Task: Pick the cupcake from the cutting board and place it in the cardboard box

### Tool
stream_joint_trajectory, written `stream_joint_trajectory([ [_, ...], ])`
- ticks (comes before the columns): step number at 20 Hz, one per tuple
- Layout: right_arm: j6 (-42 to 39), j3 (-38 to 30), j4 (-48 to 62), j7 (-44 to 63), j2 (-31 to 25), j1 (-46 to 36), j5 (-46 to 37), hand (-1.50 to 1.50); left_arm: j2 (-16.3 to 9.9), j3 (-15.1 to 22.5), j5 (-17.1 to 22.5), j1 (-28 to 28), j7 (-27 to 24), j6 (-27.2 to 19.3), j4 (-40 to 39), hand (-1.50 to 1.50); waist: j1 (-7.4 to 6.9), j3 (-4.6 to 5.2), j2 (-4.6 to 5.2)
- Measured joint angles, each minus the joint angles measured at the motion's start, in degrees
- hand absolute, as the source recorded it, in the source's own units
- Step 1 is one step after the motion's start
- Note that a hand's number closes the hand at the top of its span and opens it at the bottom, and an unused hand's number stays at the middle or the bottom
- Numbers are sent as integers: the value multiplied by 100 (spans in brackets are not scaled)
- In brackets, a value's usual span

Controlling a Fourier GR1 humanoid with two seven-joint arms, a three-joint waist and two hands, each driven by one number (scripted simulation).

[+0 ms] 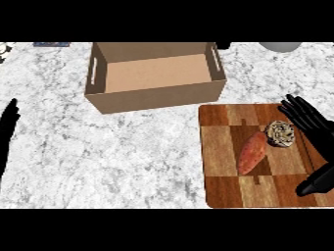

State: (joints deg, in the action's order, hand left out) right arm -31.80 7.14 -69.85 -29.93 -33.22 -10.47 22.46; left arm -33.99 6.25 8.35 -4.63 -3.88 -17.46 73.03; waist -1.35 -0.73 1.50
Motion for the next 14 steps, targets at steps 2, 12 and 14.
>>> stream_joint_trajectory([
  [2,-225,-85,392,-280,-81,-69,25,-150,-6,55,-83,-60,67,-22,-14,0,-36,2,1],
  [12,322,283,1100,-1310,-1173,-802,-1689,-150,33,224,-295,-406,410,-42,-18,0,-196,18,-18],
  [14,439,509,1210,-1478,-1329,-976,-2047,-150,65,266,-333,-457,442,-43,-5,0,-246,22,-10],
])
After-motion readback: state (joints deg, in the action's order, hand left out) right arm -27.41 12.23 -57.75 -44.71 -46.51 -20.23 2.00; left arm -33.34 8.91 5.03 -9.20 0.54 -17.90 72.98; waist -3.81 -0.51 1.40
